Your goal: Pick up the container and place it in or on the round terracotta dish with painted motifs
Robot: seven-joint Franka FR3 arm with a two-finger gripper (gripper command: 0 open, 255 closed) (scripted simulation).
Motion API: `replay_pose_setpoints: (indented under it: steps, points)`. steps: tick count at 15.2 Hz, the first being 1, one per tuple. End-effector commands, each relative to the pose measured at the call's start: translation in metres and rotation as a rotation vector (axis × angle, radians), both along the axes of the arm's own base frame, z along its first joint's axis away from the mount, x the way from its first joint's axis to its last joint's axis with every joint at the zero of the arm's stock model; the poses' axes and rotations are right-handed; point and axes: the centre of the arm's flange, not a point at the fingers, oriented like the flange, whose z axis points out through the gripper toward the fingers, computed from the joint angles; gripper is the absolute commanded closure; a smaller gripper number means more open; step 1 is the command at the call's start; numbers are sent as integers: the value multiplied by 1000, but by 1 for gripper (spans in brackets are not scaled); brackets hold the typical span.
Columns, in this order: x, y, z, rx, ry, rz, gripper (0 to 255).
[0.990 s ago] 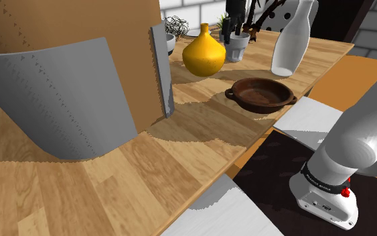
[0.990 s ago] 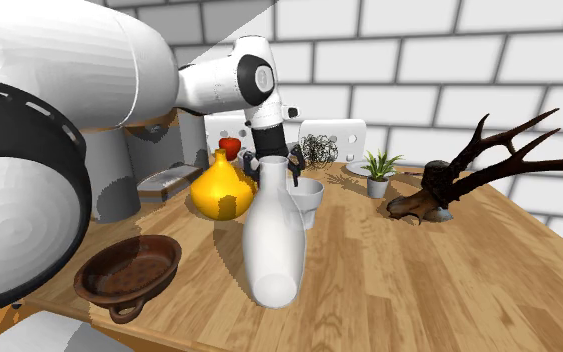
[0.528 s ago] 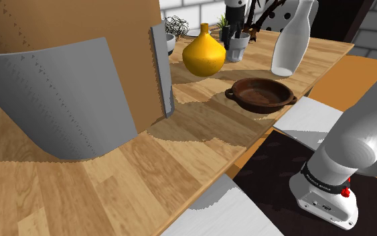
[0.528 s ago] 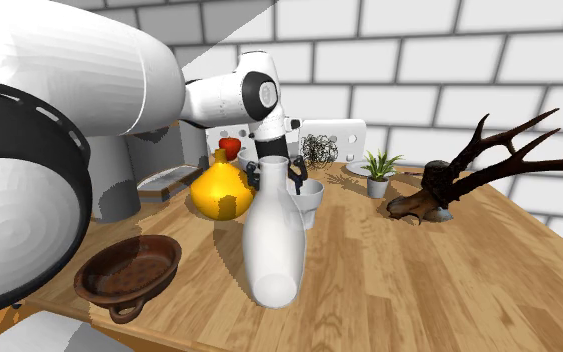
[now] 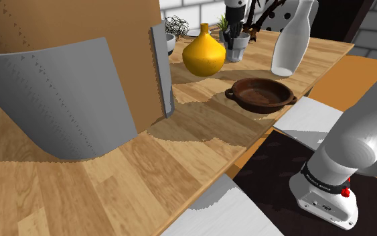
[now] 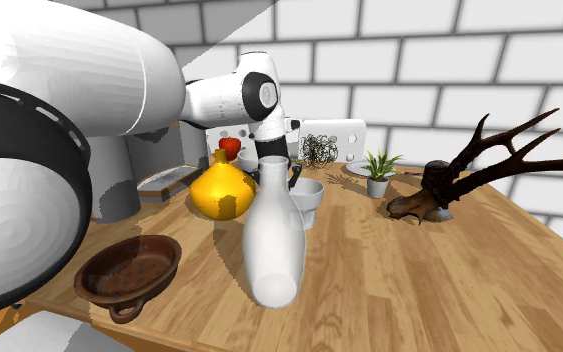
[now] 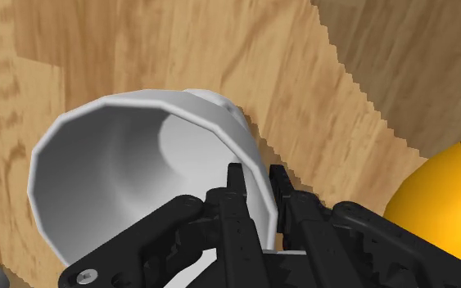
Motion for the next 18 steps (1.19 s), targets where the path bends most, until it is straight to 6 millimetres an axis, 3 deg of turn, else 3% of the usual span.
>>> replay_pose_setpoints:
  steps: [1,7,18]
  points:
    - [0,0,0,0,0,0,255]
    - [0,0,0,0,0,0,255]
    - [0,0,58,0,0,0,255]
